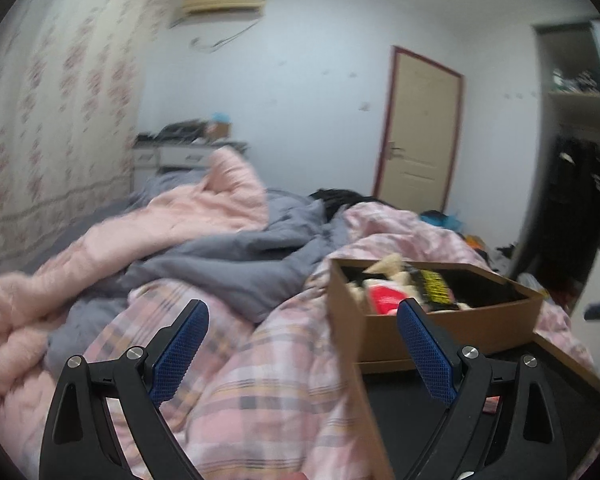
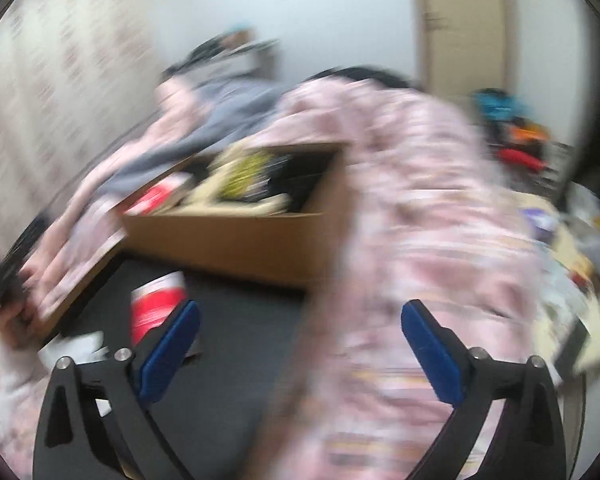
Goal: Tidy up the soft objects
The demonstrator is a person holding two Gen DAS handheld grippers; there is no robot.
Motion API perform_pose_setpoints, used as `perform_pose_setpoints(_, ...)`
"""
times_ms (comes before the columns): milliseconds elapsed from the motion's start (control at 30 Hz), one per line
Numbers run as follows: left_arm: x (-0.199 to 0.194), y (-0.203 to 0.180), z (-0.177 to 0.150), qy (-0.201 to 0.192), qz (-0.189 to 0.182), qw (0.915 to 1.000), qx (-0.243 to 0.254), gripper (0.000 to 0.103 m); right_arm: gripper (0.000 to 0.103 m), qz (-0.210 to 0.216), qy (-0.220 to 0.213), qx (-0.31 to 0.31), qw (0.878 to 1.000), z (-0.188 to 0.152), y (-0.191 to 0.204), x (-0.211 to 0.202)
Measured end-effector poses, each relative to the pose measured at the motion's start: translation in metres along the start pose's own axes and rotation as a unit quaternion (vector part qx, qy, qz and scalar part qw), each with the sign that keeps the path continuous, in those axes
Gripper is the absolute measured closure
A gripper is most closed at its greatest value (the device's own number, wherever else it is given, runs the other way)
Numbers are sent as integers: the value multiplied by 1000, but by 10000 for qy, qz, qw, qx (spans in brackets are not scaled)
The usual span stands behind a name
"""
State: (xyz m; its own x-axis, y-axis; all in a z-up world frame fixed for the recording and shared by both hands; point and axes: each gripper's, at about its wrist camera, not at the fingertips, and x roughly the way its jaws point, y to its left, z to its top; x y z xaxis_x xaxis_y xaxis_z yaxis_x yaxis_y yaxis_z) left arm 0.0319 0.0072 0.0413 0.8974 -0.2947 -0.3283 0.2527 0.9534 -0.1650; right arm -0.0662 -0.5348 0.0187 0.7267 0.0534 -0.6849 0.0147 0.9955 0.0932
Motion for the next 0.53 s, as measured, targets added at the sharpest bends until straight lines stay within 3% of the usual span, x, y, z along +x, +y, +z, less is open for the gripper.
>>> perform_pose_setpoints(67,7,10,-3,87,158,9997,-141,9,2,-413,83,244,9988,-5,-17,19)
perform_pose_setpoints(200,27,33,-16,281,647,9969,-362,9,2,-645,223,313,9972,-26,-32,62)
perform_pose_setpoints(333,57,60,-41,767,1105,9896,-504,9,2,-1436,562,-16,9880,-50,-36,109)
perform_pose_setpoints(467,84,76,-67,1241,1151,9834,-652,9,0,-1830,620,-391,9804,-52,-22,112)
perform_pose_setpoints(533,97,82,-79,1496,1521,9754,-557,8,0,-2084,820,-625,9726,-54,-18,122)
